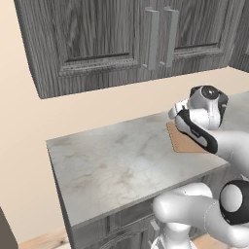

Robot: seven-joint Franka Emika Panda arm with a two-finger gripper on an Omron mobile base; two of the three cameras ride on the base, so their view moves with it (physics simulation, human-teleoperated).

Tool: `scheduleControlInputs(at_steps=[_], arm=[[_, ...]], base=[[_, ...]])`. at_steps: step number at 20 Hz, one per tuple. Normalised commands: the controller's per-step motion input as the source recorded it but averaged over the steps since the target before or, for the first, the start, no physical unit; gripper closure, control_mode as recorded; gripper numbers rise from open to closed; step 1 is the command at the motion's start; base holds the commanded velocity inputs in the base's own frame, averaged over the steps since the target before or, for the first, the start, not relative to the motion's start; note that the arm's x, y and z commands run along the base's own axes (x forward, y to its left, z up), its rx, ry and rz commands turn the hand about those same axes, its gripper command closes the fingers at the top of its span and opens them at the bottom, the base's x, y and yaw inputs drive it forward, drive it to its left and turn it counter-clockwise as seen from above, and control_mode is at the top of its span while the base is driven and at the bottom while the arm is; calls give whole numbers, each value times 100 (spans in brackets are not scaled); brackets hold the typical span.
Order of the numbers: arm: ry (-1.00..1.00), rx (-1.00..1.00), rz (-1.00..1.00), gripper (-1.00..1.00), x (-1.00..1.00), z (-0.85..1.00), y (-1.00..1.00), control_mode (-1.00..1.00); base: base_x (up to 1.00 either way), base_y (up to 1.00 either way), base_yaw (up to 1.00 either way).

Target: Move the cutting board and knife to the sink. Then move spray from the cabinet to the counter.

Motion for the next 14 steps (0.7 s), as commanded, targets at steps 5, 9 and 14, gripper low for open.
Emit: scheduleControlInputs(at_steps=[5, 9, 14], arm=[[4, 0, 0, -100, 37, -7, 0, -100], [5, 0, 0, -100, 33, -11, -1, -100], [3, -1, 0, -100, 29, -19, -3, -100]], base=[[0, 0, 0], [0, 0, 0], [0, 0, 0]])
